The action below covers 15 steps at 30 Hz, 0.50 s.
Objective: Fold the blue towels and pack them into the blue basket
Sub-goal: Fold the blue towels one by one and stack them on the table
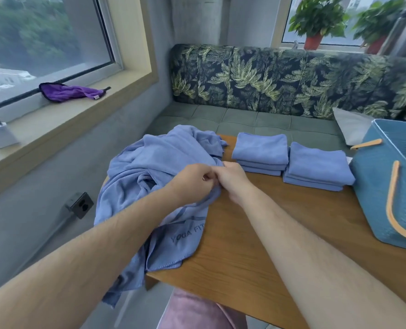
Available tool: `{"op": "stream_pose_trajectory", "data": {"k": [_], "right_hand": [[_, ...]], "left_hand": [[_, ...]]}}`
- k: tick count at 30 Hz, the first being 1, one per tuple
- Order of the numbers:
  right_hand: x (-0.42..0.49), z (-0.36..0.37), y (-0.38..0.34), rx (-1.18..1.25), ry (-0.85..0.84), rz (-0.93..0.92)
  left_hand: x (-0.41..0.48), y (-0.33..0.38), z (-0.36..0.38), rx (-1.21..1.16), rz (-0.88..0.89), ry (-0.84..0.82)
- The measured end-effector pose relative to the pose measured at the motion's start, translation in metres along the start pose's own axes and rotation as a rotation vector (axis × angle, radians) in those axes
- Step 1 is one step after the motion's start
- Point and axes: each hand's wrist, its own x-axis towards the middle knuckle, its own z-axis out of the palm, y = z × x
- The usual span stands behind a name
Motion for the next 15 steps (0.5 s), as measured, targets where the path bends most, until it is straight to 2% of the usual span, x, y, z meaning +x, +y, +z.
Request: {"op": "stream_pose_trajectory", "data": {"k": [5, 8, 12, 15], "right_hand": [[-0.027, -0.038, 0.0, -0.055, 0.143, -0.082], [-0.05, -0.075, 0.007, -0.1, 0.198, -0.109], [-0.085, -0.131, 0.019, -0.151, 0.181, -0.021], [-0.11, -0.171, 0.037, -0.127, 0.133, 0.078]], "left_hand": [[0.006, -0.018, 0.017, 0.266, -0.047, 0.112], [0.005, -0.013, 0.041, 0.263, -0.049, 0.144], [0.007, 0.023, 0.09, 0.166, 0.059, 0.059], [0.008, 0.056, 0.128, 0.071, 0.108, -0.083]]}}
